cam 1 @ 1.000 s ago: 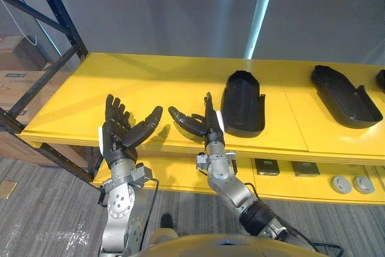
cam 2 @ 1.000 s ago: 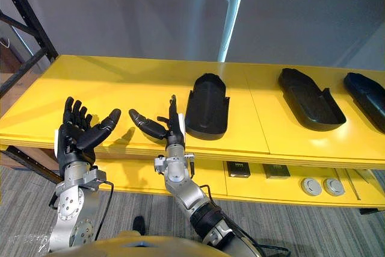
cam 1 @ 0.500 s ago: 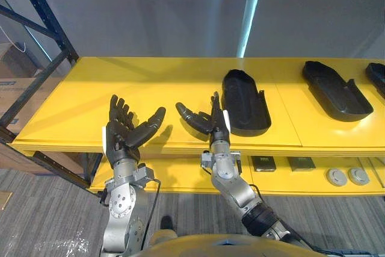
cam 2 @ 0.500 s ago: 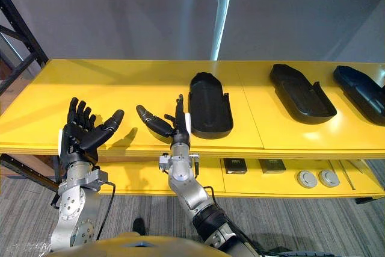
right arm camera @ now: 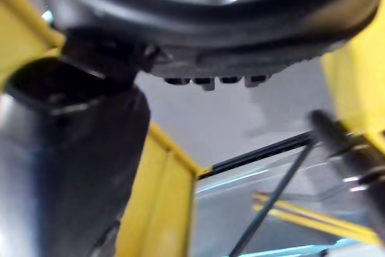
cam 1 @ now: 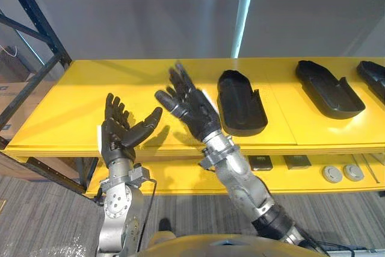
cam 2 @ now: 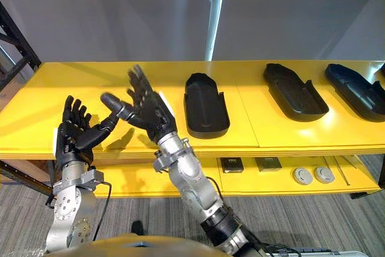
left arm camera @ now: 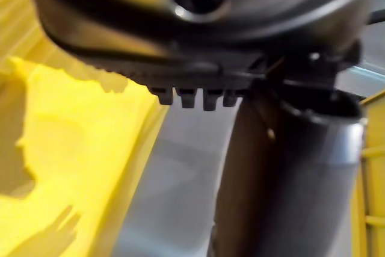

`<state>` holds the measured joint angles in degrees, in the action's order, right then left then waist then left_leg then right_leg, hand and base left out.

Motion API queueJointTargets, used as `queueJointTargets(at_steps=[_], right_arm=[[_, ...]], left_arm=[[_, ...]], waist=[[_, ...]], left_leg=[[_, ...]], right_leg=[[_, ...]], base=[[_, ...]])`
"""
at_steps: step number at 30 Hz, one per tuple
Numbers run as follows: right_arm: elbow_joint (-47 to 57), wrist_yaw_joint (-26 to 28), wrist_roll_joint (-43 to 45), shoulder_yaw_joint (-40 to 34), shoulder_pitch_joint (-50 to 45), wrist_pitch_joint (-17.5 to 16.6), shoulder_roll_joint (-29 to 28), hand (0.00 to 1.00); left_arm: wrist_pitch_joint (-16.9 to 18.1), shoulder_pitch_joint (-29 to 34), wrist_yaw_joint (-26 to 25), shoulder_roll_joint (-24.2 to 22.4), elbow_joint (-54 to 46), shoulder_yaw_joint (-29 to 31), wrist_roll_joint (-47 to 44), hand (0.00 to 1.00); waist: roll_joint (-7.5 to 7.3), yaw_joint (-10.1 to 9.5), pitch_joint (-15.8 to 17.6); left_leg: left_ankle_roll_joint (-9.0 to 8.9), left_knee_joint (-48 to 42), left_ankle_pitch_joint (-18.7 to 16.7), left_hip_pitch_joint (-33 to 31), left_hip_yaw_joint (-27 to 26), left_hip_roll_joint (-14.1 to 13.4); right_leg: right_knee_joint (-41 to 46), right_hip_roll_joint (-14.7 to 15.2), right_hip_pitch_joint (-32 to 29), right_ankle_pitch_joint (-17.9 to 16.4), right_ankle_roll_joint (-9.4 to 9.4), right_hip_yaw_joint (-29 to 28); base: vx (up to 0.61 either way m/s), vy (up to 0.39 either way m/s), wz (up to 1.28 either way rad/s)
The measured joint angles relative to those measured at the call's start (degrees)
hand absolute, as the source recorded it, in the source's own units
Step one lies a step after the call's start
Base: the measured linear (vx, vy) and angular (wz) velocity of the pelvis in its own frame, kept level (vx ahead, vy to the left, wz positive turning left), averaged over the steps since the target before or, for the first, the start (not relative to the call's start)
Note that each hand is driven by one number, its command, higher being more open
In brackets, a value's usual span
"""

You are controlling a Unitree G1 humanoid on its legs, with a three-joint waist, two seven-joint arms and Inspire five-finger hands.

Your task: Walk over and take three plastic housings, then place them on the shelf

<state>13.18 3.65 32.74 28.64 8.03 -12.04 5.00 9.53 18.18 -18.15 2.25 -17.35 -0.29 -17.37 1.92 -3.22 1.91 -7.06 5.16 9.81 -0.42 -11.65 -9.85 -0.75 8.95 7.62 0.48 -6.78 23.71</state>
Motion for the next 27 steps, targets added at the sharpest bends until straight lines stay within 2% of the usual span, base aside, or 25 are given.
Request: queueJointTargets(at_steps=[2,4,5,7,10,14,19,22,27], right_arm=[[4.85,0.86,2.05,-6.62,-1.09,-1.56,0.05,1.00],[9.29,-0.08,1.74,-17.91,-4.05,-3.44,0.77,1.00],[10.00,-0.75,1.56,-20.69,-5.08,-3.59,1.10,1.00],[10.29,-1.79,1.39,-29.19,-8.98,-3.39,1.97,1.00],[10.23,-1.74,1.25,-36.30,-14.43,-1.29,1.97,1.00],[9.70,0.59,0.51,-38.57,-17.89,2.39,2.01,1.00],[7.21,2.92,-3.16,-38.81,-17.89,4.63,2.76,1.00],[4.12,4.73,-3.23,-37.82,-17.88,7.81,4.73,1.00],[-1.25,6.73,-3.27,-36.83,-17.73,10.23,6.15,1.00]], left_arm=[[-0.02,-0.39,0.10,0.03,0.00,1.35,0.02,1.00],[-0.06,-0.59,0.62,0.31,0.00,2.82,0.02,1.00],[-0.07,-0.58,0.85,0.44,0.00,3.06,0.02,1.00],[-0.08,-0.61,1.13,0.62,-0.02,3.65,0.01,1.00],[-0.03,-0.61,1.56,0.65,-0.03,4.34,0.01,1.00],[-0.04,-1.18,2.76,0.45,-0.02,3.58,-0.01,1.00],[-0.13,-3.96,3.22,0.43,-0.02,3.05,0.02,1.00],[-0.13,-4.12,3.20,0.44,-0.02,3.09,0.03,1.00],[-0.14,-4.11,3.22,0.56,0.00,3.10,0.08,1.00]], waist=[[-0.36,0.01,-0.22],[-0.85,0.29,-0.52],[-0.94,0.33,-0.54],[-0.96,0.67,-0.52],[-0.44,2.45,-0.58],[-0.25,5.19,-0.59],[-0.57,5.06,-0.42],[-0.83,4.90,-0.23],[-1.24,4.91,0.48]], left_leg=[[0.00,0.00,-0.02,0.03,-0.22,0.00],[0.02,0.01,-0.60,0.14,-0.90,-0.01],[0.04,0.01,-0.65,0.30,-1.26,-0.02],[0.00,0.02,-0.98,1.16,-2.76,-0.17],[-0.22,0.01,-1.15,1.32,-4.37,-0.69],[-0.26,-0.01,-1.18,1.96,-6.35,-1.11],[-0.40,-0.01,-1.29,1.99,-6.70,-1.13],[-0.41,0.00,-1.30,1.96,-6.60,-1.13],[-0.36,0.01,-1.27,1.88,-6.05,-1.03]], right_leg=[[0.00,0.02,-0.09,-0.03,0.05,-0.22],[-0.01,0.10,-0.52,-0.08,0.14,-0.81],[0.00,0.12,-0.53,-0.08,0.13,-1.15],[-0.03,0.16,-0.62,-0.05,0.05,-2.67],[-0.07,-0.15,-1.65,0.06,0.11,-3.94],[-0.28,-0.47,-2.40,0.75,-0.19,-5.98],[-0.20,-0.50,-2.55,0.94,-0.16,-6.44],[-0.19,-0.49,-2.46,0.90,-0.15,-6.38],[-0.08,-0.40,-2.28,0.77,-0.10,-5.96]], base=[[-0.01,-0.003,-0.03],[-0.02,0.001,-0.13],[-0.02,0.003,-0.23],[0.01,0.000,-0.32],[0.02,-0.015,-0.28],[0.05,-0.023,-0.31],[0.02,-0.004,-0.02],[0.00,-0.003,0.02],[-0.01,-0.004,0.05]])
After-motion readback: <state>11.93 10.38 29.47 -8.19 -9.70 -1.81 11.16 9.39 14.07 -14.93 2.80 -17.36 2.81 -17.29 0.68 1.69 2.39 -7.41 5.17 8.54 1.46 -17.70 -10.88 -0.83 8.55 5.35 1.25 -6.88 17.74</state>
